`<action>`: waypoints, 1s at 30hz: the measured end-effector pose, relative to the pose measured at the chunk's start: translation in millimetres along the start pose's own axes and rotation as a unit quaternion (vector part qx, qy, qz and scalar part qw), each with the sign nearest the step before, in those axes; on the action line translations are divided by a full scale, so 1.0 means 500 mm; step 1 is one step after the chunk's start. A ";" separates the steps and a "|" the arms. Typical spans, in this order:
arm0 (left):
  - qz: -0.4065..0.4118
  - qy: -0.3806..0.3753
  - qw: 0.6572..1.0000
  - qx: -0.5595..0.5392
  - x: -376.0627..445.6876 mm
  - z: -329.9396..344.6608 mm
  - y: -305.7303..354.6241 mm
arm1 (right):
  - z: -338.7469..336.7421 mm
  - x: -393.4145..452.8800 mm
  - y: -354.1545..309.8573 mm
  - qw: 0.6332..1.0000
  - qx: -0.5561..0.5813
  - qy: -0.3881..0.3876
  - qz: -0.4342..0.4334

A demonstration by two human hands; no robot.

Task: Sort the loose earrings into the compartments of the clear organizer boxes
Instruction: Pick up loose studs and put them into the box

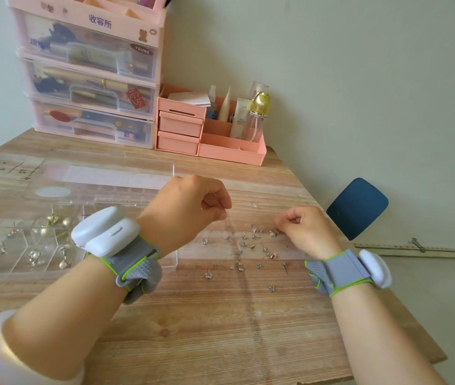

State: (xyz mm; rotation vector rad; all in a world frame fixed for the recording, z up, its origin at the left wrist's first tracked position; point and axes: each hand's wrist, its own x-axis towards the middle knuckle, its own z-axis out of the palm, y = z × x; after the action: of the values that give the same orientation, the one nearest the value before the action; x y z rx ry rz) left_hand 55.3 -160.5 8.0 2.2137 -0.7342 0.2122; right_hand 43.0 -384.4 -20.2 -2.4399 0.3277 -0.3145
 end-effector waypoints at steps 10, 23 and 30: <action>0.008 0.017 1.000 -0.011 -0.008 -0.001 0.002 | 0.009 -0.003 -0.006 0.997 -0.063 -0.017 0.036; 0.008 0.022 1.000 -0.018 -0.011 0.001 -0.009 | 0.021 -0.019 -0.021 0.995 0.009 0.035 -0.090; 0.005 0.011 1.000 -0.015 -0.014 0.003 -0.007 | 0.028 -0.037 -0.058 0.968 0.204 -0.015 -0.144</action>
State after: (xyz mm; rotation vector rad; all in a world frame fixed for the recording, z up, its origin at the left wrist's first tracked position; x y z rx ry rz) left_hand 51.3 -156.6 2.5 2.1764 -0.7311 0.2293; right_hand 34.2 -348.3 -15.2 -2.0775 -0.1027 -0.4245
